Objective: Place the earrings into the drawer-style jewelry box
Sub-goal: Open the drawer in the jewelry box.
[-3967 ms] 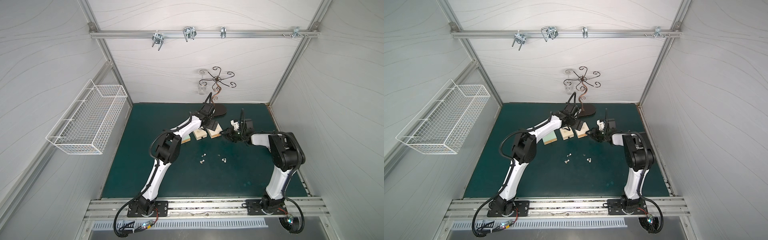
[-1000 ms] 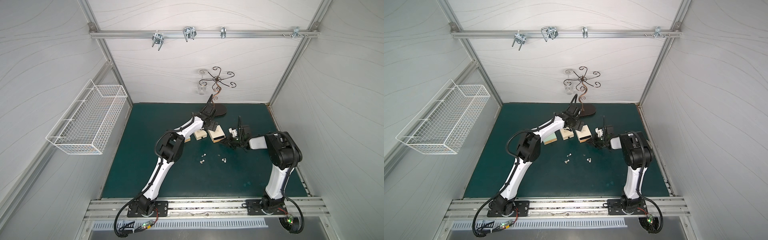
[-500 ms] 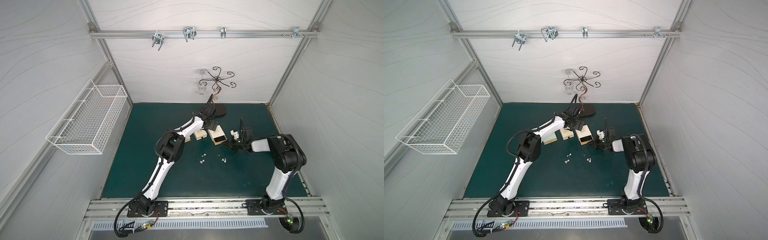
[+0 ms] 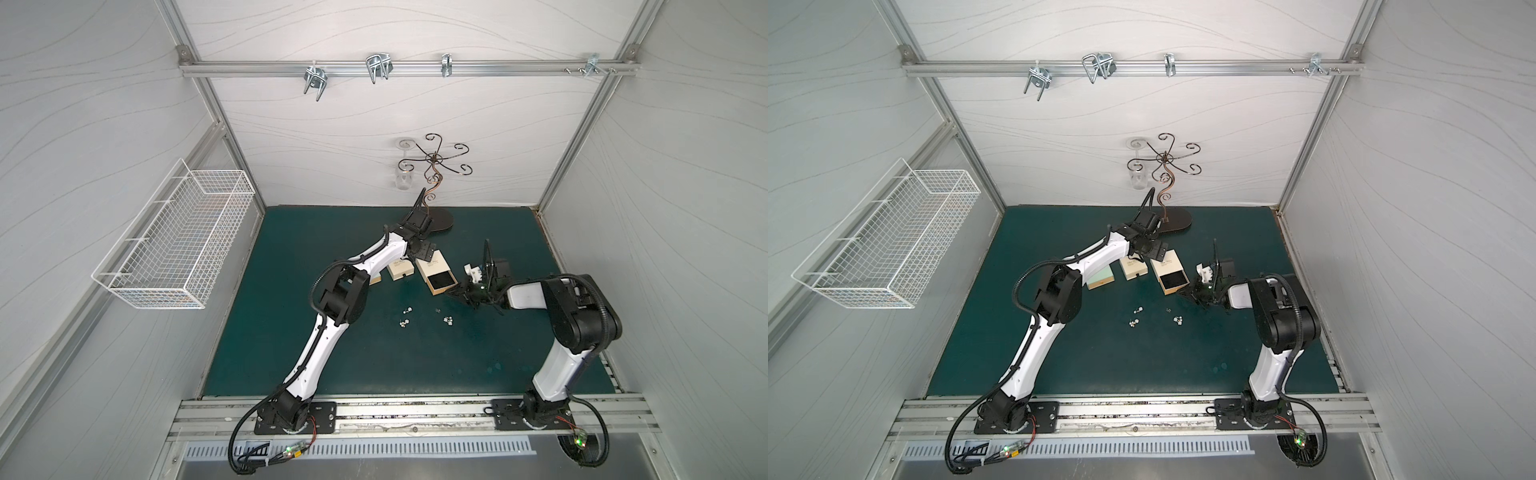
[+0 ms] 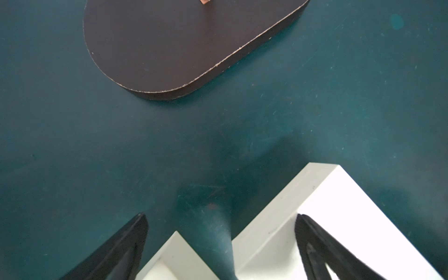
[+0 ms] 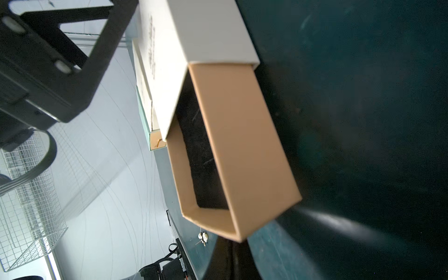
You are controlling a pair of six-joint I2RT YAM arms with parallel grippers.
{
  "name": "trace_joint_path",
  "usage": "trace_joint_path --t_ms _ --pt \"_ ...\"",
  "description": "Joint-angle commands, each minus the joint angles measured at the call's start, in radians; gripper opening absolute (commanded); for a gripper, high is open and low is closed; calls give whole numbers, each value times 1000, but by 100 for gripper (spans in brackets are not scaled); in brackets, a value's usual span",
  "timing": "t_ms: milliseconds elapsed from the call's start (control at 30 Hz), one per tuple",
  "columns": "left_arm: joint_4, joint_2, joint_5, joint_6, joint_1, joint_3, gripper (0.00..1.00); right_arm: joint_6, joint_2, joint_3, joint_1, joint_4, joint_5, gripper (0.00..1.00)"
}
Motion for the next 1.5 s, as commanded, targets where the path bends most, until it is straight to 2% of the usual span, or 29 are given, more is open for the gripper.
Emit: trace_joint_path --t_ms 0,367,467,600,700,833,1000,1133,1267,1467 --pt "-24 46 -35 8 2 22 98 -23 -28 -10 -7 -47 -22 0" --pt "4 10 -5 13 1 23 99 -40 -32 -10 -8 -76 -17 0" --pt "10 -3 1 17 -1 21 99 -54 -39 5 -8 -102 -14 8" --pt "25 -32 11 21 -1 22 99 -79 -60 21 -9 -148 -5 27" --pt "38 -53 17 25 -1 22 99 -103 -80 32 -9 -188 7 36" --pt "43 -87 19 33 0 21 99 -124 -115 45 -8 -234 15 43" --pt "54 -162 30 31 -1 -16 99 -205 -186 98 -11 -372 57 45" --pt "99 -288 51 26 -1 -138 99 -303 -251 146 -11 -513 117 46" --pt "204 -467 76 13 0 -352 99 -381 -292 189 -7 -631 165 46" --pt "258 -696 151 -26 -1 -620 99 -423 -324 214 38 -709 230 46"
